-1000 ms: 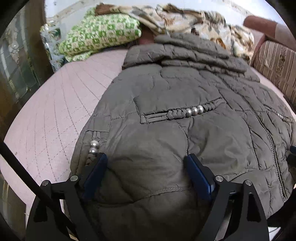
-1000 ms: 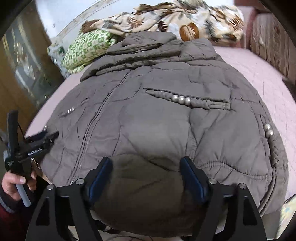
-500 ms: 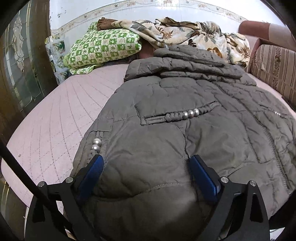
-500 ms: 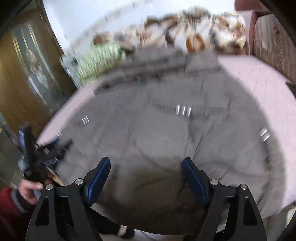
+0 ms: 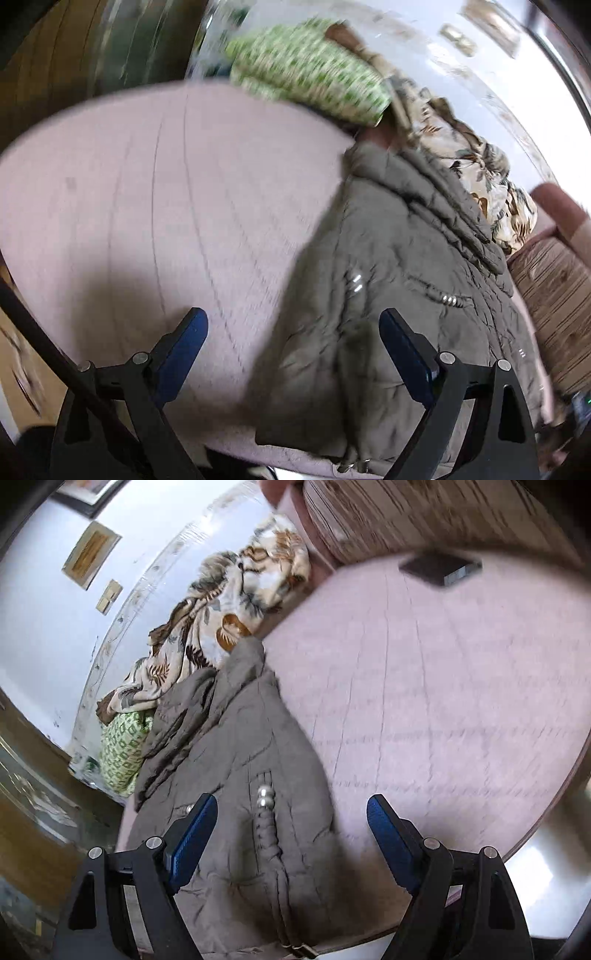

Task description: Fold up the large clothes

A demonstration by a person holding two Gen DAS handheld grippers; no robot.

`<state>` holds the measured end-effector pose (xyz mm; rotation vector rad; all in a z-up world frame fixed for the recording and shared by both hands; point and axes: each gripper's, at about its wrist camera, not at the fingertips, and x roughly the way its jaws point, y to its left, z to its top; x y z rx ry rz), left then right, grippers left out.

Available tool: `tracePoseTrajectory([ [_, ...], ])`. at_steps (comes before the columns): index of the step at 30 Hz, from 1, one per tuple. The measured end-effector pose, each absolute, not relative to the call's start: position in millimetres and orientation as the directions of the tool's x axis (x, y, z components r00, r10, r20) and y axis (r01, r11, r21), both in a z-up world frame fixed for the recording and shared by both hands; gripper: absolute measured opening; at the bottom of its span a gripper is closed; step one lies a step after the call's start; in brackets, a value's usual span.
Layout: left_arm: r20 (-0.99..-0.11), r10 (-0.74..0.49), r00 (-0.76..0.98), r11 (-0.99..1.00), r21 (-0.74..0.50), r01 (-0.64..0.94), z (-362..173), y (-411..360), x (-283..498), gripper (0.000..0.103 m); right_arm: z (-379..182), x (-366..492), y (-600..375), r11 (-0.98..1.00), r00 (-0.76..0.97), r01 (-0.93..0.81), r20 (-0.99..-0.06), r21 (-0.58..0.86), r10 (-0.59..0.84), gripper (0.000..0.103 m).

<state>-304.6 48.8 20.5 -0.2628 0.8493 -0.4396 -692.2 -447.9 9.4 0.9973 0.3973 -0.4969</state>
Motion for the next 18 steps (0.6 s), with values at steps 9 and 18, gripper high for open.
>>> tracePoseTrajectory([
  [9, -0.658, -0.517, 0.548, 0.856, -0.418, 0.306, 18, 34, -319, 0.093, -3, -675, -421, 0.464, 0.849, 0.494, -0.522, 0.735, -0.078, 0.087],
  [18, -0.633, -0.58, 0.512, 0.808, -0.37, 0.457, 17, -3, -361, 0.087, -1, -648, -368, 0.533, 0.879, 0.372, -0.473, 0.76, 0.062, 0.075],
])
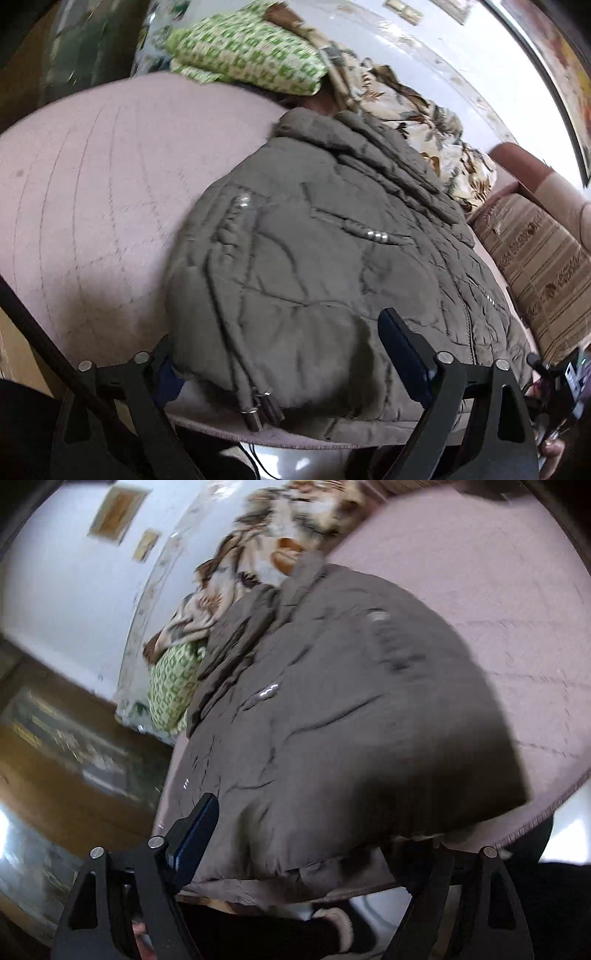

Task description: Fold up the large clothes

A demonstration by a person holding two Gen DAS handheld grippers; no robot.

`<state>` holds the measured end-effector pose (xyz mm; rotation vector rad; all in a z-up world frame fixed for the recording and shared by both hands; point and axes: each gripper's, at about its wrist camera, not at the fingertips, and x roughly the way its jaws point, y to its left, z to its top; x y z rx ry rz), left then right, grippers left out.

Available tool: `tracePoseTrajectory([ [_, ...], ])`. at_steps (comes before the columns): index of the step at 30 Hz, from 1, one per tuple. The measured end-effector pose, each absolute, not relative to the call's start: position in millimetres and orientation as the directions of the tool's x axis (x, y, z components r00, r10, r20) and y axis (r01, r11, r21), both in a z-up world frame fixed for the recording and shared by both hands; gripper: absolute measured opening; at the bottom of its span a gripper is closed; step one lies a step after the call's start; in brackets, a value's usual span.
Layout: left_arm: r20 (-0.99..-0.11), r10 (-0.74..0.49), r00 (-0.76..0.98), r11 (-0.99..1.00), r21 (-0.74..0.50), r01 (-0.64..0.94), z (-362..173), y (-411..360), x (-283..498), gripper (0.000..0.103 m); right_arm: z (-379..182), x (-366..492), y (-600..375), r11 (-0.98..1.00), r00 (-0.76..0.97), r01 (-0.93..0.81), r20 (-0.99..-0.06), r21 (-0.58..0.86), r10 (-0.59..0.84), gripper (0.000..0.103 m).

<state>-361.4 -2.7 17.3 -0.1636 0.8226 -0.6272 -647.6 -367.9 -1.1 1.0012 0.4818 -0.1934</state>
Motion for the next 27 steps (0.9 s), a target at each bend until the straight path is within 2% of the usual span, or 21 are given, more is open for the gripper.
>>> tracePoseTrajectory([
  [2, -0.611, -0.575, 0.544, 0.81, -0.329, 0.485, 23, -7, -369, 0.08, 10, -638, -361, 0.595, 0.876, 0.36, -0.479, 0.719, 0.049, 0.06],
  [4, -0.608, -0.542, 0.58, 0.828, -0.267, 0.493, 24, -13, -373, 0.073, 16, -634, -357, 0.634, 0.869, 0.374, -0.494, 0.677, 0.014, 0.053],
  [5, -0.615, -0.531, 0.583, 0.833, -0.255, 0.491, 22, -15, -372, 0.073, 14, -633, -357, 0.637, 0.865, 0.384, -0.502, 0.669, 0.007, 0.051],
  [8, -0.657, -0.474, 0.586, 0.857, -0.193, 0.477, 12, -25, -367, 0.073, -5, -626, -362, 0.598, 0.834, 0.43, -0.551, 0.676, 0.022, 0.05],
  [17, -0.633, -0.448, 0.631, 0.861, -0.117, 0.495, 10, -36, -375, 0.073, -16, -631, -365, 0.579, 0.861, 0.41, -0.509, 0.705, 0.01, 0.05],
  [27, -0.64, -0.419, 0.644, 0.873, -0.089, 0.479, 7, -40, -375, 0.074, -10, -628, -361, 0.616, 0.849, 0.421, -0.529, 0.666, -0.009, 0.049],
])
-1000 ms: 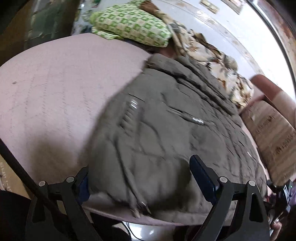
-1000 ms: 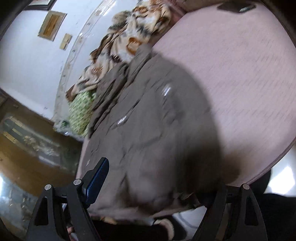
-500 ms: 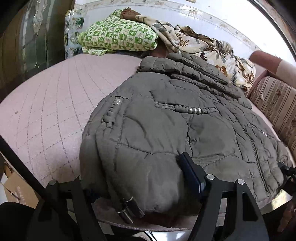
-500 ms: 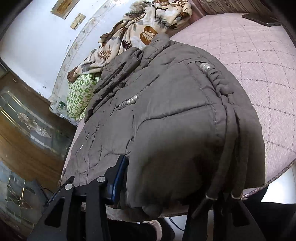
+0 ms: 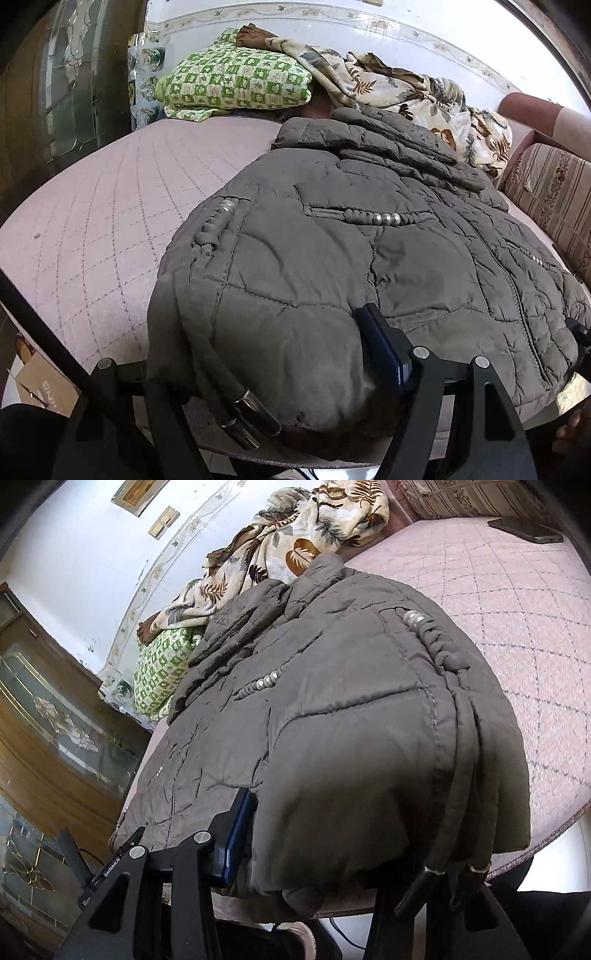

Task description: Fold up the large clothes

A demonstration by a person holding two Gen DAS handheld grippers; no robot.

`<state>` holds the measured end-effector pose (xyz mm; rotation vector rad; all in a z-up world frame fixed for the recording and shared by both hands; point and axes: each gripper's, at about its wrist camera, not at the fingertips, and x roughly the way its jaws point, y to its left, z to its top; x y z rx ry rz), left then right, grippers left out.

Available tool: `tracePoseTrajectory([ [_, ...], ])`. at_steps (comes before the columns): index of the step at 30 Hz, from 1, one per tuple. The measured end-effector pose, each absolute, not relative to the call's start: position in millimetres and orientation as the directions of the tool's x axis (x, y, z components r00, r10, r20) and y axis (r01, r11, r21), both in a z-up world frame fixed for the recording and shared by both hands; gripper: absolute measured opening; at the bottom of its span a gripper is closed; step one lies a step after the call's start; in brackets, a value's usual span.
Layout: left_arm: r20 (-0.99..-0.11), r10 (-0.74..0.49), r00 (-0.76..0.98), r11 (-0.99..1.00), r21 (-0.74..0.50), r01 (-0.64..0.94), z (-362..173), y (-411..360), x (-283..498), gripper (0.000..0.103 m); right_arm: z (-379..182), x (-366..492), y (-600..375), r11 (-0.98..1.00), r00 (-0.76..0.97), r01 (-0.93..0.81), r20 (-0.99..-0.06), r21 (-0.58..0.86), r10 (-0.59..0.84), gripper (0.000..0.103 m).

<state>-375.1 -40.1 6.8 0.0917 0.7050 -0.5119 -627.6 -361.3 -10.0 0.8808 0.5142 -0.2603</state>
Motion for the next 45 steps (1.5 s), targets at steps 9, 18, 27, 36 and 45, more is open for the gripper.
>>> tracePoseTrajectory([
  [9, -0.652, -0.404, 0.642, 0.88, -0.085, 0.468, 4, -39, -374, 0.081, -10, -627, -364, 0.601, 0.844, 0.424, -0.536, 0.677, 0.009, 0.05],
  [18, -0.635, -0.413, 0.653, 0.874, -0.074, 0.481, 6, -39, -377, 0.058, -4, -624, -363, 0.634, 0.827, 0.44, -0.562, 0.636, -0.01, 0.037],
  [27, -0.621, -0.393, 0.678, 0.876, -0.028, 0.482, 8, -42, -382, 0.048, 9, -613, -343, 0.762, 0.742, 0.508, -0.654, 0.401, -0.15, 0.033],
  [36, -0.613, -0.391, 0.687, 0.878, -0.023, 0.479, 7, -42, -384, 0.048, 7, -611, -342, 0.766, 0.732, 0.513, -0.663, 0.387, -0.155, 0.031],
  [45, -0.587, -0.393, 0.708, 0.868, 0.018, 0.497, 11, -46, -390, 0.032, 20, -609, -335, 0.795, 0.742, 0.502, -0.641, 0.34, -0.195, 0.021],
])
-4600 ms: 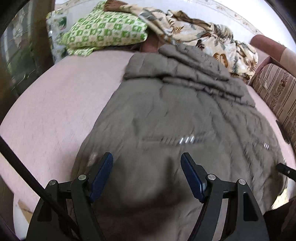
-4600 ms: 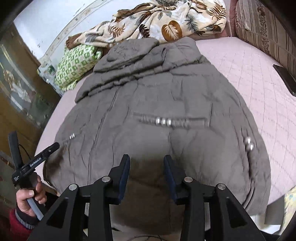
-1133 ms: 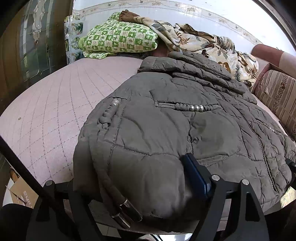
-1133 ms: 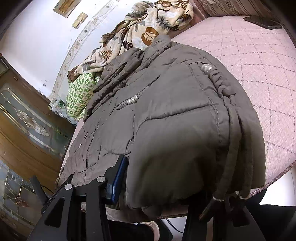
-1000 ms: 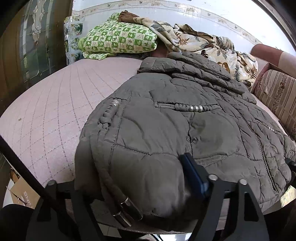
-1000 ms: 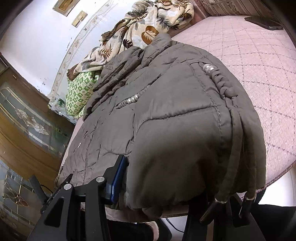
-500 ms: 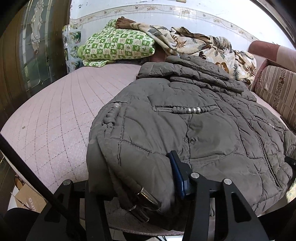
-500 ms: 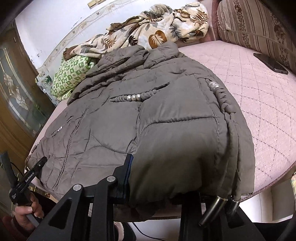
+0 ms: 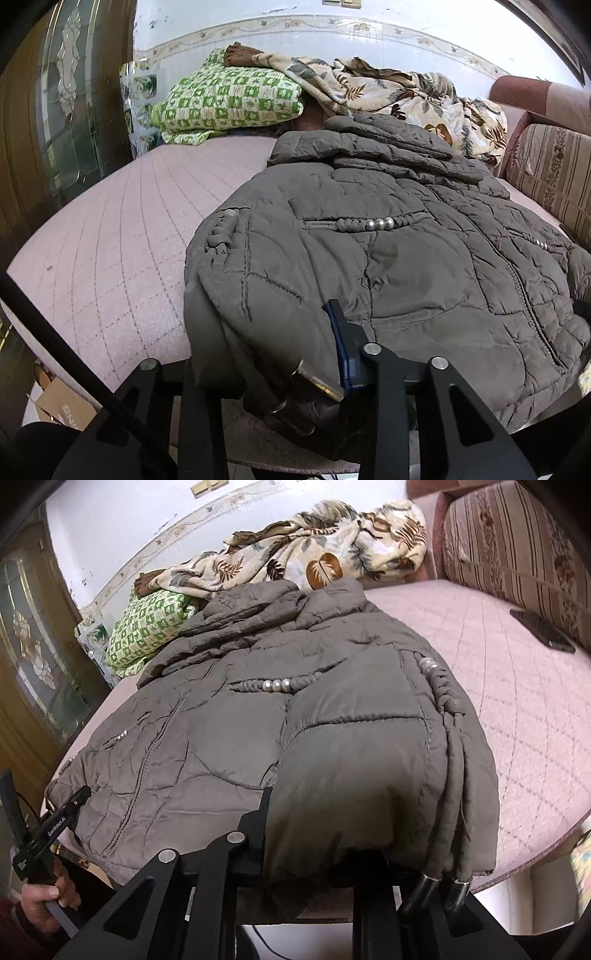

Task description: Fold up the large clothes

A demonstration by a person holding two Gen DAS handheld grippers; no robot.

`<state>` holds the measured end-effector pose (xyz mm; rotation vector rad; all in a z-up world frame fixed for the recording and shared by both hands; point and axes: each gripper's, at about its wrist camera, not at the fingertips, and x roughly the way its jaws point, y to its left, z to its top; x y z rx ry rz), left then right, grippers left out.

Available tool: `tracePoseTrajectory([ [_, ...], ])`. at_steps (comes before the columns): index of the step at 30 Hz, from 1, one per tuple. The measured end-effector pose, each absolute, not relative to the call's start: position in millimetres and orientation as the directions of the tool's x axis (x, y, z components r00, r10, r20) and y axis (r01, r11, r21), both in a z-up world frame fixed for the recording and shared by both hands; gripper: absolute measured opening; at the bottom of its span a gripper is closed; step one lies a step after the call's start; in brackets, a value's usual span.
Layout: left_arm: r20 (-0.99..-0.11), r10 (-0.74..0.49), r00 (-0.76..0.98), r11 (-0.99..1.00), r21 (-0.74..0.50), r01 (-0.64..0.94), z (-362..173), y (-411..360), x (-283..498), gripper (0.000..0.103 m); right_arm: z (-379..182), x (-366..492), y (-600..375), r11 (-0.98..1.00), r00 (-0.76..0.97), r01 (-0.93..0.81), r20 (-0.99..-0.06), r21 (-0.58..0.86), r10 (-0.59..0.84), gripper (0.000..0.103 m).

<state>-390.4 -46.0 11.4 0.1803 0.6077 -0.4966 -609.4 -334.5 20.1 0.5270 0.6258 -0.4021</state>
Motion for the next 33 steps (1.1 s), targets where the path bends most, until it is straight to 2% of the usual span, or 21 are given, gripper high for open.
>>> tracePoseTrajectory([
  [2, -0.569, -0.397, 0.72, 0.865, 0.028, 0.5, 16, -47, -393, 0.028, 24, -611, -335, 0.796, 0.746, 0.502, -0.634, 0.339, -0.2, 0.021],
  [11, -0.503, -0.41, 0.76, 0.853, 0.083, 0.515, 39, -50, -406, 0.021, 47, -616, -332, 0.806, 0.77, 0.493, -0.595, 0.327, -0.23, 0.018],
  [18, -0.48, -0.436, 0.761, 0.85, 0.056, 0.523, 55, -46, -409, 0.02, 69, -619, -323, 0.845, 0.788, 0.458, -0.566, 0.275, -0.243, 0.018],
  [28, -0.443, -0.464, 0.767, 0.849, 0.026, 0.528, 82, -31, -423, 0.02, 93, -639, -318, 0.853, 0.818, 0.422, -0.535, 0.307, -0.212, 0.018],
  [33, -0.398, -0.476, 0.785, 0.848, 0.029, 0.529, 102, -24, -432, 0.02, 115, -649, -315, 0.866, 0.844, 0.394, -0.495, 0.307, -0.209, 0.017],
])
